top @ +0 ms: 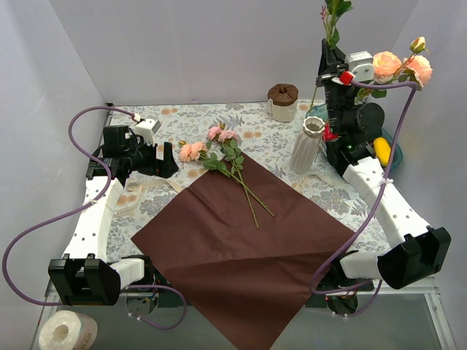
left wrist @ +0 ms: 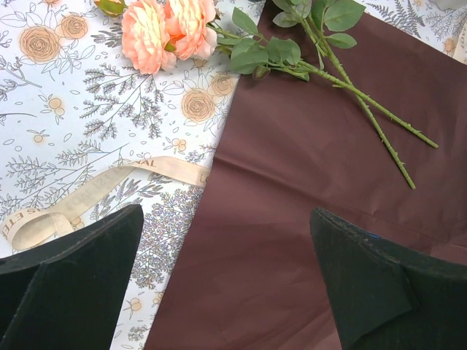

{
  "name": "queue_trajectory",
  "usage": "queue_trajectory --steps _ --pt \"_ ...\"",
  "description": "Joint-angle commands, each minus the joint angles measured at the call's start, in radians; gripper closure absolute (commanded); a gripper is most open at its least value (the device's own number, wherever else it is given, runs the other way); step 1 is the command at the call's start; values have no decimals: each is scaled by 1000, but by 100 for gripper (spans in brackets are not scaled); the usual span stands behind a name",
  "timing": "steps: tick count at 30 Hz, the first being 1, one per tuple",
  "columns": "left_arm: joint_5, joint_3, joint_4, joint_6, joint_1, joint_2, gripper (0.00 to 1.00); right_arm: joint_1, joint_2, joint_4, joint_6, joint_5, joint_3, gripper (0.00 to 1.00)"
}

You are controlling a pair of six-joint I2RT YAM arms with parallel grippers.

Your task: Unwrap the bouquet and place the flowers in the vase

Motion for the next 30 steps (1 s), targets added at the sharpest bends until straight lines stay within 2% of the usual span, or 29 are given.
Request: queue_trajectory --steps 1,15,22,23,24,27,30 --pt "12 29 -9 5 2 -15 2 -35 7 142 -40 22 -12 99" --pt "-5 49 -29 28 2 -11 2 -98 2 262 -13 65 -216 99" --pt "-2 52 -29 29 2 -9 2 -106 7 216 29 86 -305 99" --pt "-7 52 -27 28 2 -9 2 -106 3 195 44 89 -308 97" --pt "-8 52 -26 25 2 -11 2 -105 -5 160 71 83 -311 82" --pt "-8 49 -18 22 2 -15 2 -105 -36 98 114 71 -333 63" --pt "-4 55 -23 20 2 -12 2 -105 -68 49 156 71 -340 50"
